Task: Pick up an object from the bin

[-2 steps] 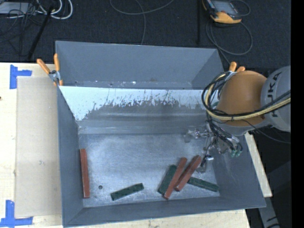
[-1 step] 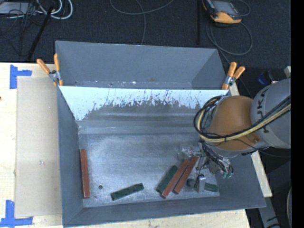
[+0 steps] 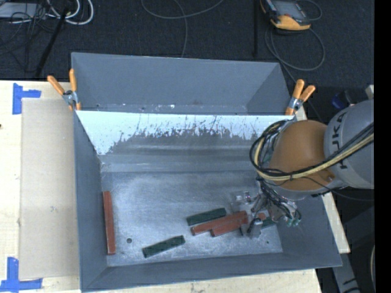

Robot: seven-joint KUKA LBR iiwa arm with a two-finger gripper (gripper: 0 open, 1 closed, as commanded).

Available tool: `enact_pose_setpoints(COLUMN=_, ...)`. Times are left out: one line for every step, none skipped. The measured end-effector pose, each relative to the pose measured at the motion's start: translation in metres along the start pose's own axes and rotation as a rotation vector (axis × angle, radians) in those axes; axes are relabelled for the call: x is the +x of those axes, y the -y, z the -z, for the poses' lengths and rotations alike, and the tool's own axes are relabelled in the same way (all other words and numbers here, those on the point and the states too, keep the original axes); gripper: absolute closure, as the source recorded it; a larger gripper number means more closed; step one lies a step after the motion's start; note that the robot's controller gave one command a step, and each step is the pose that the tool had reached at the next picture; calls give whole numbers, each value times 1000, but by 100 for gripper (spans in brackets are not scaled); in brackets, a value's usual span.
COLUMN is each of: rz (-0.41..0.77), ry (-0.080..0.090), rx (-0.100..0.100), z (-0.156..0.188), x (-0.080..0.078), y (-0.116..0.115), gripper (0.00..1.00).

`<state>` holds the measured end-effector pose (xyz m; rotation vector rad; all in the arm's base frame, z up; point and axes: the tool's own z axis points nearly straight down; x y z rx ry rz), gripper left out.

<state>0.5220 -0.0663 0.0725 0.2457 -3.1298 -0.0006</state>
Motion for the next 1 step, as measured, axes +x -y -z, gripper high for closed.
enact_pose_setpoints(rz=295, ry=8, rx=3, z=142, x=14, y=-22, gripper=100)
